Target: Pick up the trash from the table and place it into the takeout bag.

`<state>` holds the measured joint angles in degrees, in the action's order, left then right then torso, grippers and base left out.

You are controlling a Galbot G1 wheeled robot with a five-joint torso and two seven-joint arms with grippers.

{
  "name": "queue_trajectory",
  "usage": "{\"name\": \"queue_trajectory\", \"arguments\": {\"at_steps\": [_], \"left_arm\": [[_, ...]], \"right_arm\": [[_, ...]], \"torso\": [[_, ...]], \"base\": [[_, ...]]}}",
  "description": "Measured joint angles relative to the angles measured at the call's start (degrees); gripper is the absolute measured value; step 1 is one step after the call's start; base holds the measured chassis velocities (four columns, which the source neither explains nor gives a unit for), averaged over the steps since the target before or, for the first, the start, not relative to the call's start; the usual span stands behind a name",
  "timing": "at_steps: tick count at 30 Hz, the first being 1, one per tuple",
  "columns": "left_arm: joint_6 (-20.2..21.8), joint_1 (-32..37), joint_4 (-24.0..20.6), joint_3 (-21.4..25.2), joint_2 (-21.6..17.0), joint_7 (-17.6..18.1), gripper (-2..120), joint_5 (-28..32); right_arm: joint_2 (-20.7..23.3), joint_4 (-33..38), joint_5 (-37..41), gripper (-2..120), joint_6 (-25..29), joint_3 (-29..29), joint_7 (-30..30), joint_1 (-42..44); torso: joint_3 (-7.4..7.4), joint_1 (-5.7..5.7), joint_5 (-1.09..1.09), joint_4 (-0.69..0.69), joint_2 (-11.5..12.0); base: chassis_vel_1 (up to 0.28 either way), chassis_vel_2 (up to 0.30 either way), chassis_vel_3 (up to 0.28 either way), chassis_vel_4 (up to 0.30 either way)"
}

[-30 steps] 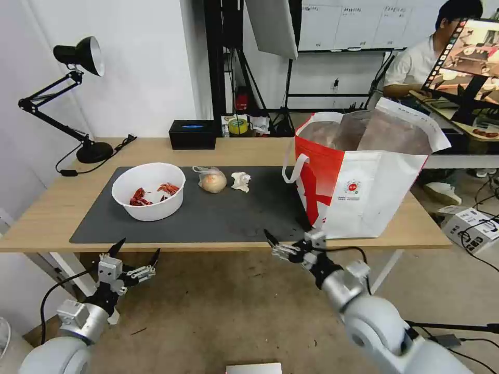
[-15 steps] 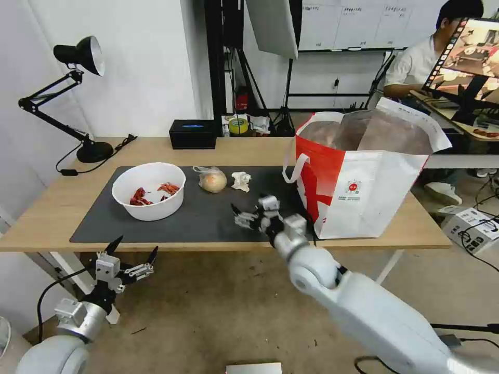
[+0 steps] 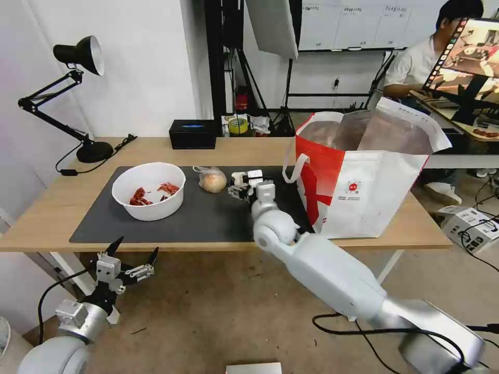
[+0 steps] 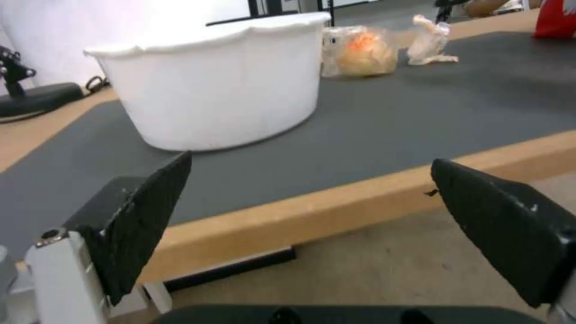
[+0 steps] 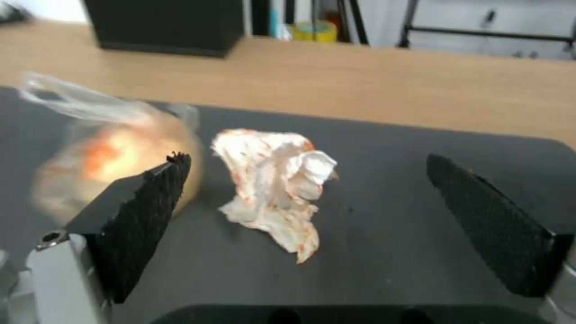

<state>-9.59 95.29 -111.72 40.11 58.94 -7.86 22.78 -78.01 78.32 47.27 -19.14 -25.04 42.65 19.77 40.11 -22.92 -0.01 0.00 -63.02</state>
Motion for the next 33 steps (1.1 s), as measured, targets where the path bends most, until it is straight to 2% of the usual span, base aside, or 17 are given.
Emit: {"name": "queue_trajectory", "arguments": {"at_steps": [2,9,33], "left_arm": [[-0.18,-0.20,-0.03,-0.15,0.26,-0.05,100,-0.11],[-0.28,-0.21,-0.58,0.01,0.34,-0.07,100,-0.12],[-0.89,-0.67,-0.46,-0.32,0.42,-0.12,100,-0.56]], "right_arm": [[-2.30,-4.16,-0.01,100,-0.27,-0.29,0.09,-2.09],[-6.51,-11.42,1.04,100,-1.01,0.31,-0.81,-5.44],[-9.95,-17.32,1.34,100,-2.93,2.08,-1.69,-5.19]], "torso": [[0.00,0.00,0.00,0.01,0.00],[-0.01,0.00,0.00,0.00,0.00],[-0.01,0.00,0.01,0.00,-0.01]], "base": [[0.000,0.000,0.000,0.000],[0.000,0.000,0.000,0.000],[0.000,0.000,0.000,0.000]]}}
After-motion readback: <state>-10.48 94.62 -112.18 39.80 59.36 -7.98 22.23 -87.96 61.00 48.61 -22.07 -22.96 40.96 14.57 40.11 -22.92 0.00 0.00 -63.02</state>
